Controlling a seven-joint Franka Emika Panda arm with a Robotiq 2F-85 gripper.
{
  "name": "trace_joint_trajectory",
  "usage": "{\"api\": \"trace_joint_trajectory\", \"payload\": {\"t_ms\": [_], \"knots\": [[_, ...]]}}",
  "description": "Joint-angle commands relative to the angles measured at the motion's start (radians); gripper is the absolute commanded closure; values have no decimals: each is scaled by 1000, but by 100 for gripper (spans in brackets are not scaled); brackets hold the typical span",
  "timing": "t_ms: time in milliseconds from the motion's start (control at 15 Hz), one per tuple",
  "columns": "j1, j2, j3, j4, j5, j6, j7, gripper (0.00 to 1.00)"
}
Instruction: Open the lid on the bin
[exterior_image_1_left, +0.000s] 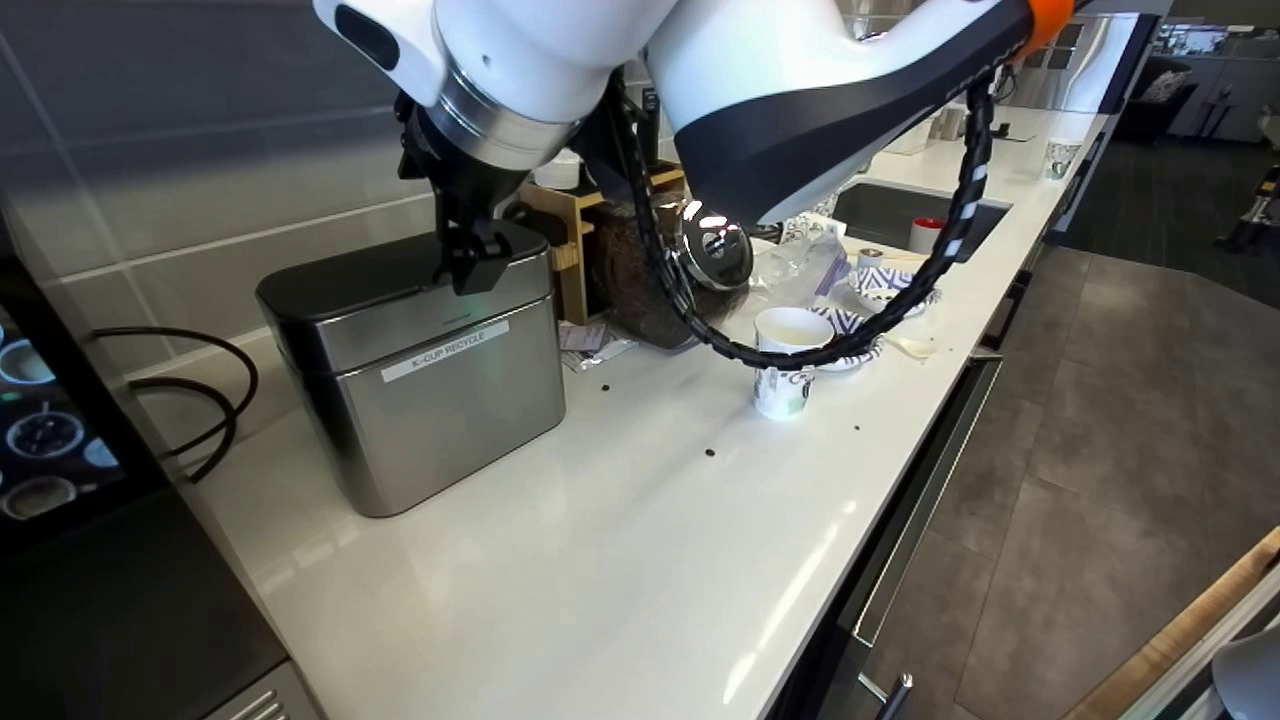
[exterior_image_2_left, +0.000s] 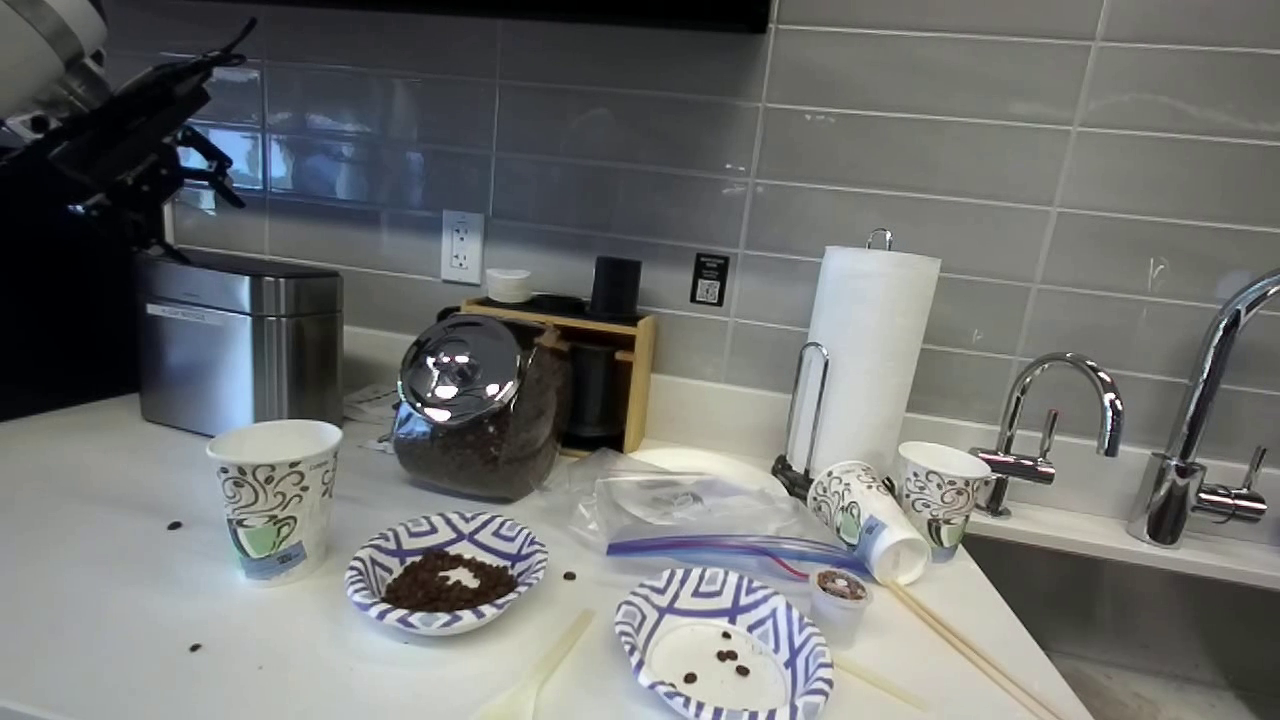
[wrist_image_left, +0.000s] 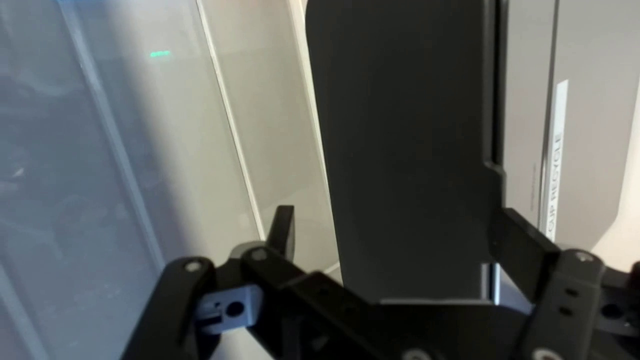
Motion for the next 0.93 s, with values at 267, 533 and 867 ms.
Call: {"api": "trace_joint_trajectory", "payload": {"t_ms": [267,533,867], "knots": [[-6,11,3,3,5,81,9,0],[-13,13,8,-8,29,123,-18,0],[-9,26,5,-17,88,108,-85,0]]}}
